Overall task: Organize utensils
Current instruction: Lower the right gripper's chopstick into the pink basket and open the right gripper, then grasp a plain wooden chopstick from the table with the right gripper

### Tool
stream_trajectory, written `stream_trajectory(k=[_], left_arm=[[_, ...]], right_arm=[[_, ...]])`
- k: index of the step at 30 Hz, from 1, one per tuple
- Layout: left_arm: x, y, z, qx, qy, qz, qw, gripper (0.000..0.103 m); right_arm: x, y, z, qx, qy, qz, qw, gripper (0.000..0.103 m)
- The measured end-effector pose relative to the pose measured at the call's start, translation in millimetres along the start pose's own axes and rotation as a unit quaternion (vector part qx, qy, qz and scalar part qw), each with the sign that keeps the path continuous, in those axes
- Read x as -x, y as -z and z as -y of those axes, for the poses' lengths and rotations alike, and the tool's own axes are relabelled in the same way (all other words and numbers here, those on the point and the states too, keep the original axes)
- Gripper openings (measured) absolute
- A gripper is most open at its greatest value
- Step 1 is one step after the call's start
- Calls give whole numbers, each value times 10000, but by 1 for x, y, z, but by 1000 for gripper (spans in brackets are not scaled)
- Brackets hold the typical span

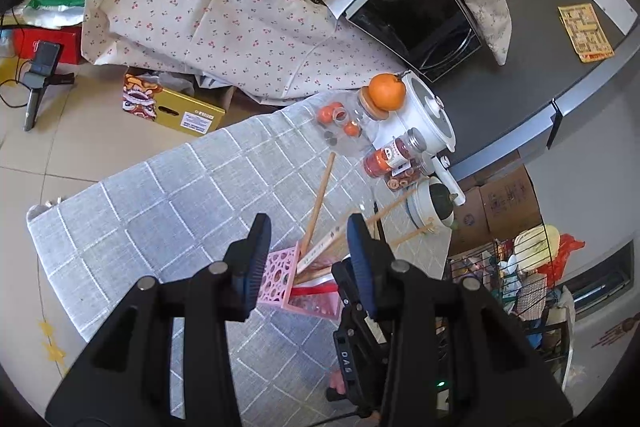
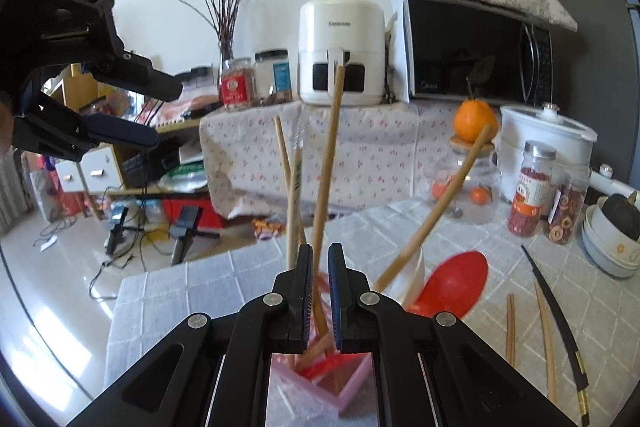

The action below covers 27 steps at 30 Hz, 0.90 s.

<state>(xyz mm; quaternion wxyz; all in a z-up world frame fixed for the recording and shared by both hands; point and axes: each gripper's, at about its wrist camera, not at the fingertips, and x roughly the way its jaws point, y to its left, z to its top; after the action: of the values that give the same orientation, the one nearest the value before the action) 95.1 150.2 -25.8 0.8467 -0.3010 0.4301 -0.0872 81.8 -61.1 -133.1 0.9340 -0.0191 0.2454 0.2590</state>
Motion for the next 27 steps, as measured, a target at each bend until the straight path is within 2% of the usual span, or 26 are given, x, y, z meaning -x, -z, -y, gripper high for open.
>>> stream_trajectory(k=[2,7,11,12,13,15,18,22,23,25,26,27], left_arm=[[0,1,3,-84,-11,-3,10000,41],[1,3,12,-296,-86,74,9995,41],[-1,9,28,-575,-145,94,9982,41],[-2,11,33,-672,-197,103,9975,41],[-2,13,36,-730,-227,98,9970,41],[-5,18,43,-852,-297,45,9959,41],[-11,27,56,-1057,-375,16,9937,44],[-17,40,79,-1334,-409,-17,9902,48],[-18,43,86,-1413,-404,1,9891,51],[-22,54,104,-1654,-395,35,9854,64],[-24,59,110,-1752,-388,32,9838,66],[-26,64,118,-1855,-385,15,9819,69]], right_arm=[[5,-4,4,-85,-57,-117,9999,17],[31,-34,27,-379,-113,-104,9992,45],[56,-72,56,-531,-105,-218,9983,52],[68,-84,68,-451,0,-245,9987,56],[75,-91,76,-363,111,-283,9989,66],[91,-100,97,-211,349,-283,9988,73],[107,-101,135,-231,961,-372,9944,73],[101,-90,181,-659,1436,-966,9827,78],[96,-85,191,-791,1526,-1096,9790,78],[83,-69,215,-1145,1562,-1496,9696,79],[78,-64,221,-1227,1532,-1608,9673,79],[68,-53,232,-1343,1588,-1872,9600,78]])
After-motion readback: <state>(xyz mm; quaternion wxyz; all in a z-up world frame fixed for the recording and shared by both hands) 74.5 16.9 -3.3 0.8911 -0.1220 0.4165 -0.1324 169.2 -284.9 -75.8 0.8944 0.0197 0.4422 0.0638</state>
